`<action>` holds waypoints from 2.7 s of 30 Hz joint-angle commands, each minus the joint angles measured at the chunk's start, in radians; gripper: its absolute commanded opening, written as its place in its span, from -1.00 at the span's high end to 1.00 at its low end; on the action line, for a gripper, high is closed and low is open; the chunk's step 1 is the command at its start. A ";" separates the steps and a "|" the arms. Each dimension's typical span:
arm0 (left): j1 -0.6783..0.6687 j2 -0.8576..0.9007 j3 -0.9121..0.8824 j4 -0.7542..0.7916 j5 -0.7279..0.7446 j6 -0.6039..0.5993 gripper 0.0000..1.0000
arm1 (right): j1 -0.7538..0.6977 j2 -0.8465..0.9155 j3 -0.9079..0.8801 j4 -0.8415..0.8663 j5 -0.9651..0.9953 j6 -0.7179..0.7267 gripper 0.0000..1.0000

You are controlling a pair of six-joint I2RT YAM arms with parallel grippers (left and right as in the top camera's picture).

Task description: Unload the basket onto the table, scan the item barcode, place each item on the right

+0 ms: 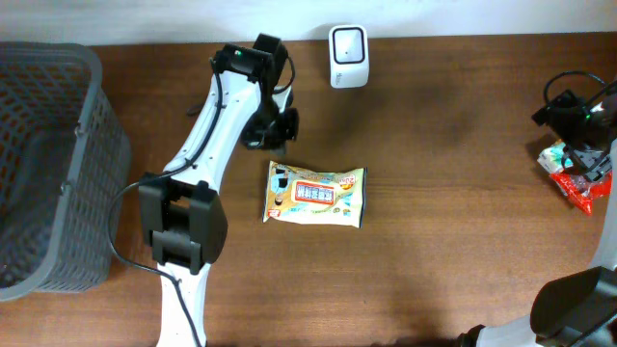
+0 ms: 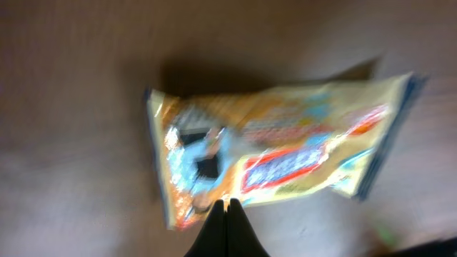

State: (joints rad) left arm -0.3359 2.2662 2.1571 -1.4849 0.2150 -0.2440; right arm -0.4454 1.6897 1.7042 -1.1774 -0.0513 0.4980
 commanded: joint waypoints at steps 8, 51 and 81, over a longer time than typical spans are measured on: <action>-0.053 -0.005 -0.481 0.309 -0.135 -0.066 1.00 | 0.001 0.002 0.000 0.000 -0.001 0.005 -0.97; 0.125 -0.089 -0.672 0.441 0.189 0.037 1.00 | 0.001 0.002 -0.001 0.000 -0.001 0.005 -0.97; -0.157 0.026 0.112 -0.039 -1.069 -0.242 1.00 | 0.001 0.002 0.000 0.000 -0.001 0.005 -0.97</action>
State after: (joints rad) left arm -0.4961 2.2704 2.2772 -1.5188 -0.6853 -0.4454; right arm -0.4454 1.6897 1.7035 -1.1778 -0.0509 0.4984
